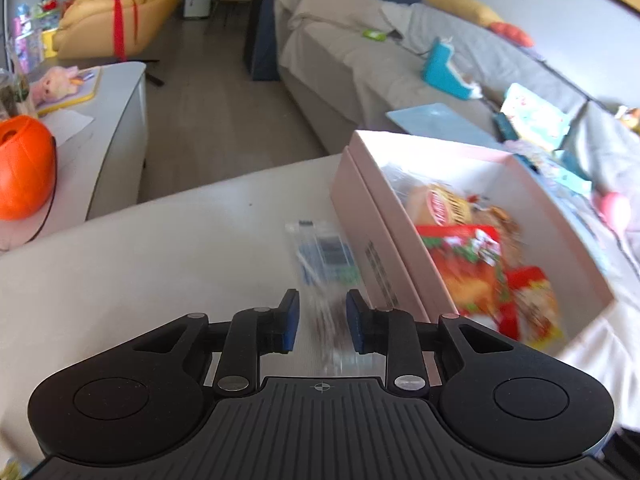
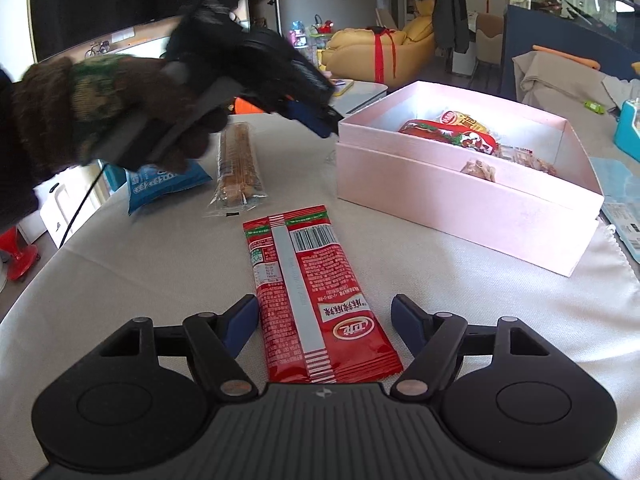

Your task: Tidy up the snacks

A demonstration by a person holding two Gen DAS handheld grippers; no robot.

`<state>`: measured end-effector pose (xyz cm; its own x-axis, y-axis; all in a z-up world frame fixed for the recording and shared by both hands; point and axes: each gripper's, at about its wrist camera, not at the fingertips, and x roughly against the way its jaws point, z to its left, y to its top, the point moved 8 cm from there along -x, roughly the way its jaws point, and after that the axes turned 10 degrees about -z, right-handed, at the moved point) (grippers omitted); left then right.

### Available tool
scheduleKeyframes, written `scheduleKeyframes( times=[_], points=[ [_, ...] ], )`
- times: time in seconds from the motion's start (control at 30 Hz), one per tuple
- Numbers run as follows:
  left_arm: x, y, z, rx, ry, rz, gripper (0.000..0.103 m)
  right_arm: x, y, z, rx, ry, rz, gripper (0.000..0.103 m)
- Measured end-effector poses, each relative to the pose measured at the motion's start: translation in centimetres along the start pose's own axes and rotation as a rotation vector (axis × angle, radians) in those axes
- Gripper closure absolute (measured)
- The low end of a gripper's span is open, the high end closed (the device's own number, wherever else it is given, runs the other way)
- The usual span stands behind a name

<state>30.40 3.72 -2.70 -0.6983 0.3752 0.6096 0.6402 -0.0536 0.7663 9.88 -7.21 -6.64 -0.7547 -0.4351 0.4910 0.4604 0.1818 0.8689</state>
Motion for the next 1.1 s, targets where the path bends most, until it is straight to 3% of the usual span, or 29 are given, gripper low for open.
scheduleKeyframes(
  times=[0.2,0.3,0.63,0.9,1.1],
  points=[
    [-0.9,-0.4,0.2,0.005,-0.001,0.000,0.074,0.1,0.1,-0.3,-0.027,0.002,-0.005,0.029],
    [1.3,-2.0,0.1,-0.023,-0.022,0.018,0.074,0.1,0.1,-0.3,-0.033,0.005,-0.007,0.029],
    [9.9,-9.1,-2.4,-0.077,0.031,0.014,0.074,0.0,0.1,-0.5,-0.037,-0.002,-0.007,0.029],
    [12.2,-11.4,-3.2,-0.039,0.045,0.003,0.068,0.2,0.1,-2.4,-0.081,-0.153,-0.002,0.029],
    [13.7,-12.7,-3.8,-0.029,0.021,-0.005,0.067,0.6,-0.5,-2.7,-0.066,-0.164,0.006,0.026]
  ],
)
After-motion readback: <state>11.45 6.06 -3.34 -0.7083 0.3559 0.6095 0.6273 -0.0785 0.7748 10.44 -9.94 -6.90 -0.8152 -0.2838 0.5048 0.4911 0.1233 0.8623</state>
